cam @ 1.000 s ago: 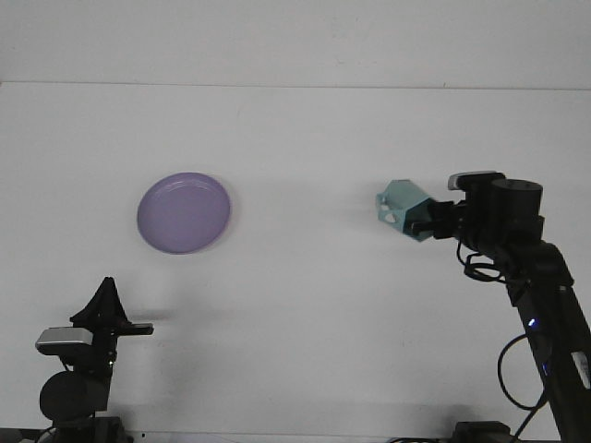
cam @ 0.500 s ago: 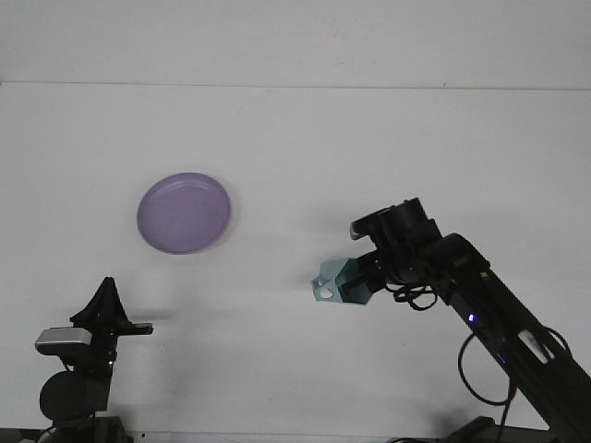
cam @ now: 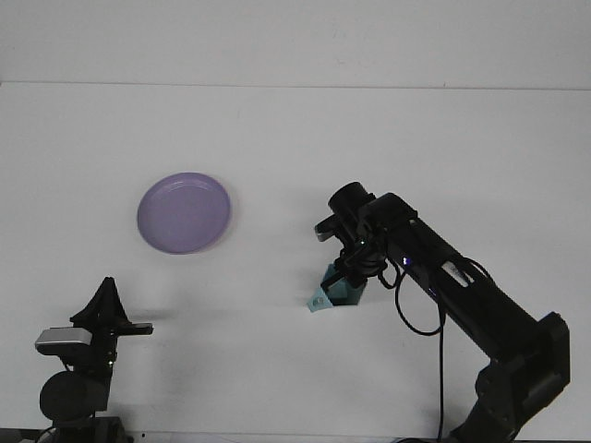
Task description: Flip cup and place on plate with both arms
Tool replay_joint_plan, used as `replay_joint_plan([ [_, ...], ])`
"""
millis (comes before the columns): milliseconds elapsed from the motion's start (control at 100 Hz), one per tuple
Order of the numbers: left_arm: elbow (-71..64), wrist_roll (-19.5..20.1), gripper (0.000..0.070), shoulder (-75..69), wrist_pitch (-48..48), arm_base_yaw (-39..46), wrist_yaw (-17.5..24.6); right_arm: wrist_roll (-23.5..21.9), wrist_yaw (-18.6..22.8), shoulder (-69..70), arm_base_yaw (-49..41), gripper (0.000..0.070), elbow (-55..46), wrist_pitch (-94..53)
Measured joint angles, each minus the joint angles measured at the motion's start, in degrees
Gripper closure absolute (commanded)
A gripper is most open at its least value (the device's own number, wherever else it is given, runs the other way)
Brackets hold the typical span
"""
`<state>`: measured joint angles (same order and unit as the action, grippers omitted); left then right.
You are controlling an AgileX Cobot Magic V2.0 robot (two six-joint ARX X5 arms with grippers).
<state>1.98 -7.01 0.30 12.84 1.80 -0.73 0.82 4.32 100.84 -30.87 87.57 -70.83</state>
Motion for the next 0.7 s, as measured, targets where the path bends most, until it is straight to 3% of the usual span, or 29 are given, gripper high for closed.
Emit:
replay_joint_plan([
  [340, 0.00, 0.00, 0.0687, 0.00, -0.04, 0.00, 0.00, 0.87, 0.15, 0.90, -0.61, 0.0684, 0.02, 0.83],
  [380, 0.00, 0.00, 0.0687, 0.00, -0.04, 0.00, 0.00, 0.94, 0.17, 0.90, -0.61, 0.0635, 0.02, 0.83],
  [470, 0.00, 0.00, 0.0687, 0.00, -0.04, 0.00, 0.00, 1.33, 0.20, 0.92, -0.61, 0.0398, 0.02, 0.83],
  [510, 0.00, 0.00, 0.0687, 0.00, -0.04, 0.00, 0.00, 1.38, 0.20, 0.92, -0.61, 0.0326, 0.04, 0.85],
  [700, 0.00, 0.00, 0.0687, 0.00, -0.04, 0.00, 0.00, 2.49, 0.24, 0.79, 0.26, 0.0315, 1.55, -0.92],
])
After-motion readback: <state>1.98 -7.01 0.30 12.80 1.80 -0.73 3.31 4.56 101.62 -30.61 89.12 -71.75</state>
